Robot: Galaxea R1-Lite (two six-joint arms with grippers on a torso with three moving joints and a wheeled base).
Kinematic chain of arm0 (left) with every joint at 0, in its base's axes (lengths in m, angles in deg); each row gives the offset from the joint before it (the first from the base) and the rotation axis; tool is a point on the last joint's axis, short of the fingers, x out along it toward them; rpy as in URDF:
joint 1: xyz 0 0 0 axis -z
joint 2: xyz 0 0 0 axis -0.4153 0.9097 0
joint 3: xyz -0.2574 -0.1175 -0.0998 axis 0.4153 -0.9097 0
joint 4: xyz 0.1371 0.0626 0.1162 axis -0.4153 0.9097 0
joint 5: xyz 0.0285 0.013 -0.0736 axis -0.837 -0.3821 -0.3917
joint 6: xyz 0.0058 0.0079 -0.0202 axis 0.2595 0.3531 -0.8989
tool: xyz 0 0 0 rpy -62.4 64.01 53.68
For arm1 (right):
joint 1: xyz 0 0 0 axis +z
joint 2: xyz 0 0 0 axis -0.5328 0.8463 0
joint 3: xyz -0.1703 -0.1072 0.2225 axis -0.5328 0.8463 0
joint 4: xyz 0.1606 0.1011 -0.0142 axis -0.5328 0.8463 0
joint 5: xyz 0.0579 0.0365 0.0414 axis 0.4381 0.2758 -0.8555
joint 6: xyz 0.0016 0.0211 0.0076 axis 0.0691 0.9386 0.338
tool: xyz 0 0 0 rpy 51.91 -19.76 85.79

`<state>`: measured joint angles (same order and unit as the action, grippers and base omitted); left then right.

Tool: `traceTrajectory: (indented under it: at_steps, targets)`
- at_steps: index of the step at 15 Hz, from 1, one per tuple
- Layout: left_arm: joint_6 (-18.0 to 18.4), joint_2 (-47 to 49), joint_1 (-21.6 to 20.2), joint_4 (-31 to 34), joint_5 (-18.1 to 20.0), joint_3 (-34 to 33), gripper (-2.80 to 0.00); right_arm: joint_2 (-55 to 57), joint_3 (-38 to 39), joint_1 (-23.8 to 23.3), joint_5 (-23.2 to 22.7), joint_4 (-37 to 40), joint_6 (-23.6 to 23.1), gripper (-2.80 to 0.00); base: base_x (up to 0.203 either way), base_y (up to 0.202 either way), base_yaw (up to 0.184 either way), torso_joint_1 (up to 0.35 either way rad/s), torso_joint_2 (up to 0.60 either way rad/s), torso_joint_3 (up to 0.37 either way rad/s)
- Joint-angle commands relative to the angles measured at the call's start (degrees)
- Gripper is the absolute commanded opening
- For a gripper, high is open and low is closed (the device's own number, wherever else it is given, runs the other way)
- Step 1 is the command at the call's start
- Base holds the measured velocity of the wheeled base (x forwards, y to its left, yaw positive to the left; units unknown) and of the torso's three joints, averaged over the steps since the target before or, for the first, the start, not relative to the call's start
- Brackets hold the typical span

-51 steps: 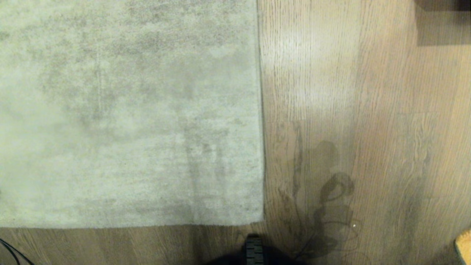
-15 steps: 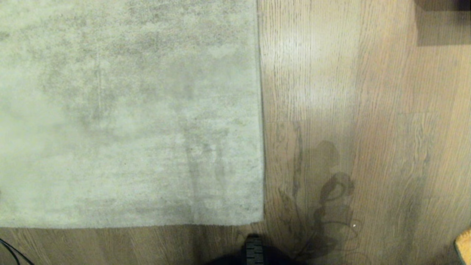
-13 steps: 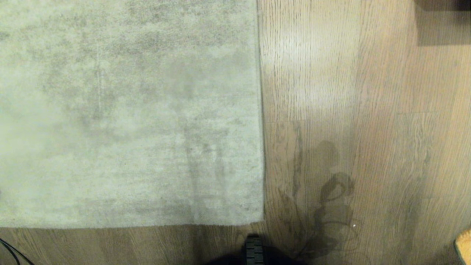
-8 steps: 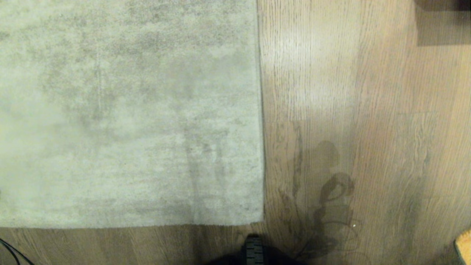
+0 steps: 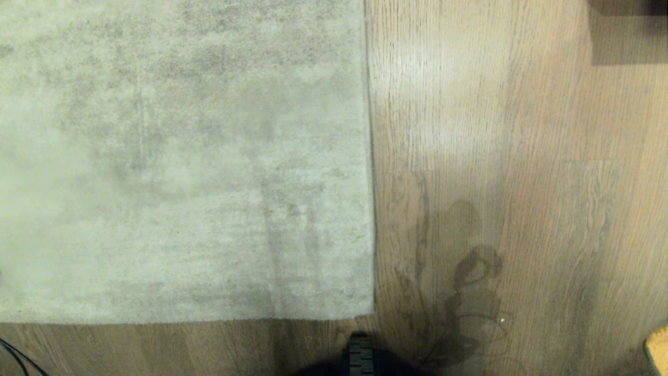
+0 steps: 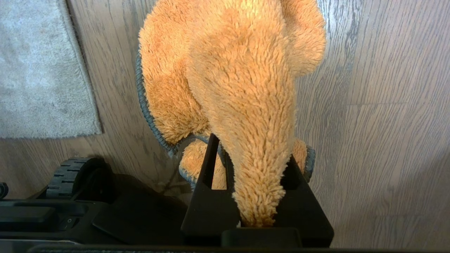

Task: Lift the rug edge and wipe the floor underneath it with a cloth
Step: Put down the rag

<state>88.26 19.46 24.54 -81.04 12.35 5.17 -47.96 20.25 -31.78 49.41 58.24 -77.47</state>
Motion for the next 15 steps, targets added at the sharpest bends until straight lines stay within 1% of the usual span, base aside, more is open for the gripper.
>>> traceTrajectory:
  at_steps: [1,5,15]
  targets:
    - [-0.03,0.06,0.00,0.02,-0.02,0.00,-2.80,0.07,0.00,0.02,0.01,-0.03,-0.03,-2.80,0.000,0.000,0.000,0.012,0.00,0.072]
    - [-0.03,0.06,0.00,0.00,-0.02,0.00,-2.80,0.07,0.00,0.02,0.01,-0.03,-0.03,-2.80,0.000,0.000,0.000,0.001,0.00,0.159]
    - [-0.03,0.06,0.00,0.02,-0.02,0.00,-2.80,0.07,0.00,0.02,0.01,-0.03,-0.03,-2.80,0.000,0.000,0.000,0.001,0.00,0.200]
